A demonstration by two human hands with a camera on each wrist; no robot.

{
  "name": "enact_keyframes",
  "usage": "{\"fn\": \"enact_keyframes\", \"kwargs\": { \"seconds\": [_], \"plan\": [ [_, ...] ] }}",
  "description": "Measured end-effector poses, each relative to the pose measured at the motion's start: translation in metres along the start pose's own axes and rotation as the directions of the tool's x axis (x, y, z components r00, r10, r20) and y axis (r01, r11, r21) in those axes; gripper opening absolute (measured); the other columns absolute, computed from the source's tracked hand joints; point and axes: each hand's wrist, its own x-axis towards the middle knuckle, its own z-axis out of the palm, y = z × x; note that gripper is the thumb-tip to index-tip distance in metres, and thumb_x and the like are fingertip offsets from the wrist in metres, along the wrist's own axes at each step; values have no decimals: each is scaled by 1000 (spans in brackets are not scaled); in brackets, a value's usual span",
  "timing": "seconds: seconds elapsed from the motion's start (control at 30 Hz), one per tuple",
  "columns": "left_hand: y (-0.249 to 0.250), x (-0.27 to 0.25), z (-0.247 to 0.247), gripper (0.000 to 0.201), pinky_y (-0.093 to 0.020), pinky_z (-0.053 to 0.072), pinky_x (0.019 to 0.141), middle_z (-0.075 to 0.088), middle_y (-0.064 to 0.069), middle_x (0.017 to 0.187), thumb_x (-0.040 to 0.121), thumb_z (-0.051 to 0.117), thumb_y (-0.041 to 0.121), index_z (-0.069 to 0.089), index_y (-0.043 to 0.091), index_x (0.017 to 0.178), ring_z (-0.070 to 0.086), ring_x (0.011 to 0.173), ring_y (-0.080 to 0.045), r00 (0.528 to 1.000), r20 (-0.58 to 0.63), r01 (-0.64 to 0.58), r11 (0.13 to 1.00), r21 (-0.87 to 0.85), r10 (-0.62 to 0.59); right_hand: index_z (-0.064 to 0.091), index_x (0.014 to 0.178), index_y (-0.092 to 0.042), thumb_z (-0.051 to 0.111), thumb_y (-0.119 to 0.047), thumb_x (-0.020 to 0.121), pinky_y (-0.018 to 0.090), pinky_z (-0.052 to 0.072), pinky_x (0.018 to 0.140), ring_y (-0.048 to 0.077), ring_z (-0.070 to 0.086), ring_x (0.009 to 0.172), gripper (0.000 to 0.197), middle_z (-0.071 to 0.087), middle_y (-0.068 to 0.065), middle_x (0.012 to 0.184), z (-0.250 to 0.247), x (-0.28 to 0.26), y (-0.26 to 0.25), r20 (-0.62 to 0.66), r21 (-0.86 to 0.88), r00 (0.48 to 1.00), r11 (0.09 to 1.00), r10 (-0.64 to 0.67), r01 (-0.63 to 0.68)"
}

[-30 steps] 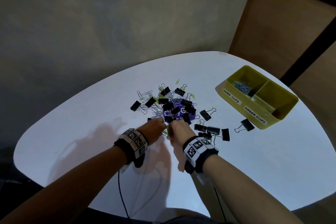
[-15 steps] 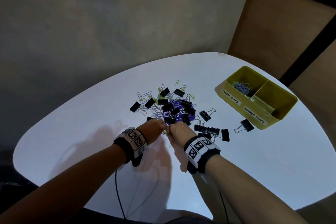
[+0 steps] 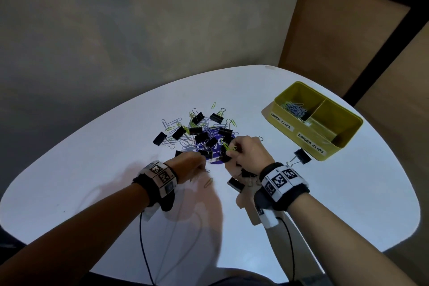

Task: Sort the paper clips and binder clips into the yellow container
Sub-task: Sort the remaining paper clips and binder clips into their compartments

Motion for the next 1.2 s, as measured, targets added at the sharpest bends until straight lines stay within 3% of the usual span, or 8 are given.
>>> {"fn": "enact_keyframes", "kwargs": {
  "seconds": [0.13,0.2,0.27,0.4,0.57,0.7,0.83,1.2],
  "plan": [
    [8,11,-26,14,-16,46,60,56,3,75,88,57,7,56,14,76,55,64,-8,990,-94,68,950,-306,-101,65,77,-14,73,-16,83,28,57,67,17,67,74,10,70,5,79,-39,-2,14,-66,174,997,984,44,-32],
    [22,23,-49,2,-7,45,56,59,8,75,87,63,13,62,12,87,58,59,3,980,-165,50,939,-341,-112,62,75,-22,71,-18,84,32,56,72,20,66,74,14,70,5,80,-63,-1,23,-117,170,991,984,64,-44],
    [41,42,-72,5,-8,46,54,60,9,72,86,66,14,63,12,89,59,52,5,974,-203,3,901,-434,-102,64,79,-22,70,-21,85,37,54,78,19,64,74,8,69,5,79,-88,3,35,-174,219,979,974,102,-62],
    [100,93,-112,6,-6,43,50,56,6,66,83,68,7,63,10,84,55,46,6,954,-298,-127,844,-522,-41,68,76,-19,72,-25,84,34,52,71,18,61,69,11,68,4,75,-136,12,62,-306,209,939,974,155,-92],
    [164,164,-131,7,-23,57,61,59,-3,72,82,68,4,63,6,87,63,58,-14,967,-245,-180,857,-482,65,67,80,-11,73,-26,82,27,41,66,24,62,79,16,67,12,84,-178,39,89,-342,56,911,973,231,-225],
    [187,213,-123,4,-20,53,60,67,-8,82,83,67,6,65,9,85,63,61,-16,967,-254,-105,948,-300,27,61,104,-4,76,-30,77,39,51,81,38,60,101,40,61,22,111,-182,62,101,-310,-102,902,933,300,-345],
    [182,232,-109,19,-23,47,78,70,-8,100,79,73,19,70,12,97,63,89,-20,977,-214,-12,990,-141,-19,56,113,-6,77,-37,75,43,49,89,39,57,107,53,55,21,117,-183,69,104,-296,-124,909,932,294,-341],
    [161,210,-109,15,-21,46,73,71,-10,94,80,67,0,72,7,92,62,78,-19,931,-365,-97,953,-286,-15,66,106,-16,60,-21,87,39,49,89,37,57,106,20,60,18,115,-170,63,87,-283,-164,929,942,240,-293]
  ]
}}
